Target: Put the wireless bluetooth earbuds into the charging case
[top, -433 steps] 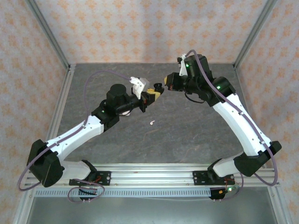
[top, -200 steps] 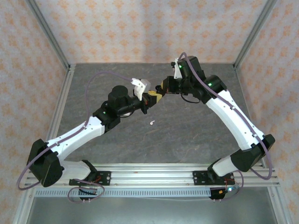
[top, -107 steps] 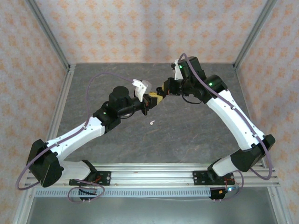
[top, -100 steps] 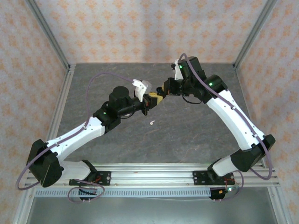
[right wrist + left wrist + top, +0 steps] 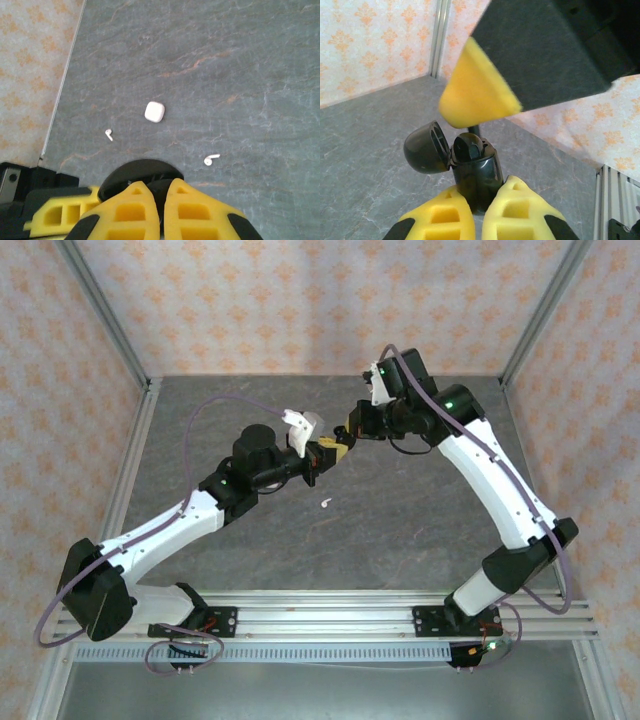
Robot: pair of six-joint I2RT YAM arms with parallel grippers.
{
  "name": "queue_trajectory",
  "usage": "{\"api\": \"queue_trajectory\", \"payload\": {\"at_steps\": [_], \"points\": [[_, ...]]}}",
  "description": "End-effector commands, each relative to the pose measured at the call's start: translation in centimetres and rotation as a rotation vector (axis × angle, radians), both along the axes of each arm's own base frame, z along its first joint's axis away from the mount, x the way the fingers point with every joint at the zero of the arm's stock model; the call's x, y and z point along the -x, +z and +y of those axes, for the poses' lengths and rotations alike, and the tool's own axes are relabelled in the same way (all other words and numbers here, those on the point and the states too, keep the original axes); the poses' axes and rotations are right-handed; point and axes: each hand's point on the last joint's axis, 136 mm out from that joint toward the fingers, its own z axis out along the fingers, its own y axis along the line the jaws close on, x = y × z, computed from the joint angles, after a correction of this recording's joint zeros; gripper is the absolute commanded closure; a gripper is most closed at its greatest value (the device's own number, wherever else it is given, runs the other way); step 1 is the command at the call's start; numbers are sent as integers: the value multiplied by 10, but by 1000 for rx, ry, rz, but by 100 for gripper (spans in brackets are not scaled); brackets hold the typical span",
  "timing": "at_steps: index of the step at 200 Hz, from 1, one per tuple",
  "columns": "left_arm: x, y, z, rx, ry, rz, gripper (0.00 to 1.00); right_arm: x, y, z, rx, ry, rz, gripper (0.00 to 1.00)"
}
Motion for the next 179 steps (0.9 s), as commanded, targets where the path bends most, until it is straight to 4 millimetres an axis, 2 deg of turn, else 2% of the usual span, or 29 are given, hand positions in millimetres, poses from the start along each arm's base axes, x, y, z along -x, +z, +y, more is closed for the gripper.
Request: {"api": "queue_trajectory", "payload": {"at_steps": [1, 52, 89, 138, 179], "points": [[-3, 19, -2, 40, 2, -61, 100, 17, 1, 6, -26, 53, 87, 93], [0, 18, 2, 39, 12, -63, 100, 22, -1, 9, -35, 69, 155, 93], [2, 19, 3, 38, 9, -68, 100, 24, -9, 9, -24, 72, 190, 84], [5, 19, 5, 36, 9, -67, 100, 20, 7, 10, -69, 44, 148, 72], [6, 22, 6, 39, 9, -75, 100, 18, 19, 5, -94, 8, 113, 65]]}}
